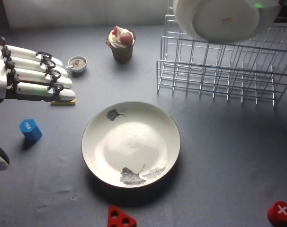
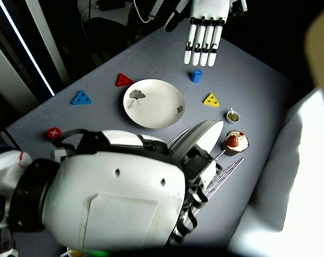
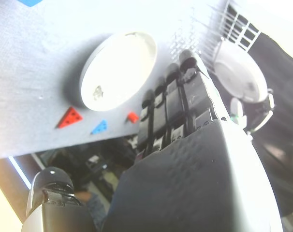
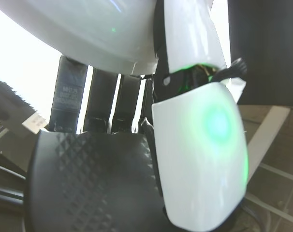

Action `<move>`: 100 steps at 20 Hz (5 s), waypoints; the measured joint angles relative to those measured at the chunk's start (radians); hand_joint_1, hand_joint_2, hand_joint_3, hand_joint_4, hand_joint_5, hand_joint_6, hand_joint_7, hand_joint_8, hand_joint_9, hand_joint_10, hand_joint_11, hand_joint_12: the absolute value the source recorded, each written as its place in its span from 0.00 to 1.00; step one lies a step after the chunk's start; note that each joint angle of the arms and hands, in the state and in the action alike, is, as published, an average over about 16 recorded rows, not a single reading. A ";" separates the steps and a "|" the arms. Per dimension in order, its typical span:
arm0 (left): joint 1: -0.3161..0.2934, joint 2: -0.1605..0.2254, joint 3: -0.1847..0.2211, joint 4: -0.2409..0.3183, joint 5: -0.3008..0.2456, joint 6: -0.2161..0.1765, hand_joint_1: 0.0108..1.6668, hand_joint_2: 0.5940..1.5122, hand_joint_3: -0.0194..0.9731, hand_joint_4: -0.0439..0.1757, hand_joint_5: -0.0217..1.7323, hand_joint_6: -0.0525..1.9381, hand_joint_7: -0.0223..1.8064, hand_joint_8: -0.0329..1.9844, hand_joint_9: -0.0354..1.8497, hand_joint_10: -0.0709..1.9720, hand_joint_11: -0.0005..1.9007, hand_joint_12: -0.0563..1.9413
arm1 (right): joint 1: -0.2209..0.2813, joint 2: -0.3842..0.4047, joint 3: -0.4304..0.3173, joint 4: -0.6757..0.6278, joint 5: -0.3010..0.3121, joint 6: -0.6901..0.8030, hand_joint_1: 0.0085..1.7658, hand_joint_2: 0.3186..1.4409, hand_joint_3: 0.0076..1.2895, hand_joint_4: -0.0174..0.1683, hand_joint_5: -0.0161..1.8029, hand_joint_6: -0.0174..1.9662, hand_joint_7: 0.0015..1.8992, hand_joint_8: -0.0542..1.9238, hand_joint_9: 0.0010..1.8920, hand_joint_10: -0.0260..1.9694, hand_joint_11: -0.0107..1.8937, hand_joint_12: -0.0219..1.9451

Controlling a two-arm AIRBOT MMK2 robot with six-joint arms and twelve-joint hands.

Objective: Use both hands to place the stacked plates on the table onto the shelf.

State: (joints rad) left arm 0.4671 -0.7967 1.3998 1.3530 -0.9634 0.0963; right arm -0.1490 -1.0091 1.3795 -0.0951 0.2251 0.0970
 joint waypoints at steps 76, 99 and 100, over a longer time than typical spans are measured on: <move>0.049 -0.048 -0.039 0.064 -0.060 -0.051 0.06 0.36 0.02 0.21 0.07 0.03 0.08 0.02 0.09 0.04 0.08 0.04 | -0.148 -0.057 0.041 -0.099 0.292 -0.168 0.58 0.55 0.00 0.07 0.35 0.01 0.35 0.03 0.37 0.02 0.40 0.07; 0.182 -0.109 -0.064 -0.016 0.068 0.060 0.05 0.35 0.02 0.20 0.05 0.03 0.07 0.02 0.08 0.04 0.06 0.04 | -0.141 0.141 -0.355 -0.363 0.458 -0.824 0.50 0.58 0.00 0.11 0.30 0.01 0.29 0.03 0.31 0.02 0.34 0.05; 0.186 -0.112 -0.065 -0.018 0.072 0.064 0.04 0.36 0.02 0.20 0.05 0.03 0.07 0.02 0.08 0.04 0.06 0.04 | -0.143 0.141 -0.359 -0.365 0.459 -0.824 0.48 0.60 0.00 0.11 0.30 0.01 0.29 0.03 0.30 0.02 0.34 0.05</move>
State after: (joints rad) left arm 0.6533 -0.9086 1.3353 1.3346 -0.8909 0.1603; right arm -0.2923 -0.8682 1.0202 -0.4604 0.6845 -0.7274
